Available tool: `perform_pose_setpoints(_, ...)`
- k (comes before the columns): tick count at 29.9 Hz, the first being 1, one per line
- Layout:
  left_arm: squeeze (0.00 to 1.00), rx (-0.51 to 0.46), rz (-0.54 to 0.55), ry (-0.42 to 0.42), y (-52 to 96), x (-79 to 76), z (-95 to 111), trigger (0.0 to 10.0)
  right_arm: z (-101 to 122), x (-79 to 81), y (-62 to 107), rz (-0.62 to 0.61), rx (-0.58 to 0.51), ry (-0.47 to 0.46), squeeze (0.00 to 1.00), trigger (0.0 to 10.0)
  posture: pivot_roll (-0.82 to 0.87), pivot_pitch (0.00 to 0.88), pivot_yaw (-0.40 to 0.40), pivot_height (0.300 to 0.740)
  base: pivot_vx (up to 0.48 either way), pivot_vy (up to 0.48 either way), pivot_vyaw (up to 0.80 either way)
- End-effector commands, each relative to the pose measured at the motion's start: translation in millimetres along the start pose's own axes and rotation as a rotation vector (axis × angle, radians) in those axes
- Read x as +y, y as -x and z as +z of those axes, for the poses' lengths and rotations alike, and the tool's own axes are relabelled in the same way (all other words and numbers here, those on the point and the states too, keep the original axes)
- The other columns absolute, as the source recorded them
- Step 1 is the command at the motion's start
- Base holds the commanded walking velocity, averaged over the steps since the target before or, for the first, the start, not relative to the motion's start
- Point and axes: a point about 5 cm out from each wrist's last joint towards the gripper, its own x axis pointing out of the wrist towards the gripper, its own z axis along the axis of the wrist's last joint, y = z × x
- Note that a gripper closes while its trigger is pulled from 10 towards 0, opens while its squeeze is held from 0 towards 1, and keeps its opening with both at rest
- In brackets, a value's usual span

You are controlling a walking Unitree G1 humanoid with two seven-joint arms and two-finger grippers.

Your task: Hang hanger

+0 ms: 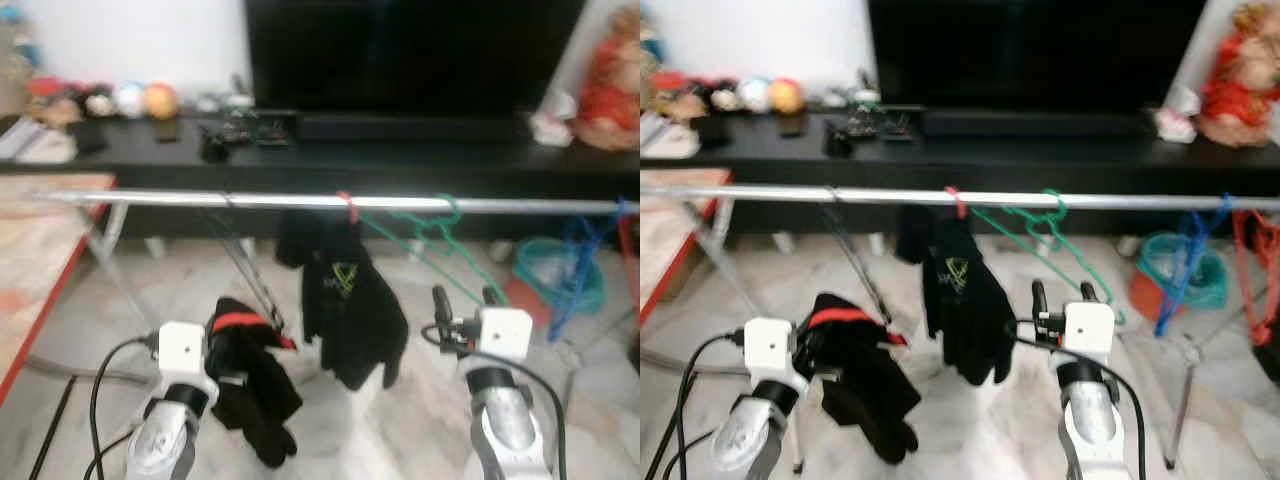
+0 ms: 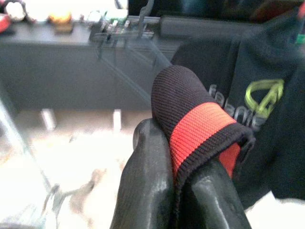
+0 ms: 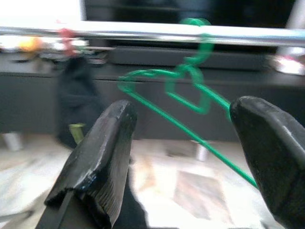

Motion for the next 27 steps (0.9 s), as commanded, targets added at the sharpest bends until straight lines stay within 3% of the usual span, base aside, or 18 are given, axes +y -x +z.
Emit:
perform_pose_setpoints(1,0.0,-0.029,-0.01,-0.004,-2.4,-0.3,7.2,10.0,-3.9,-0.9,3.2,-0.008,0.023,0.0,0.0,10.0,-0.04,0.0,-0.008,0.74,-0.281,0.0,0.0)
perform_pose_setpoints(27,0.0,-0.026,-0.019,-0.009,-1.4,-0.2,7.9,10.0,-5.2,-2.1,0.3,-0.024,0.032,0.002,0.0,10.0,-0.03,0.0,-0.005,0.74,-0.284,0.0,0.0)
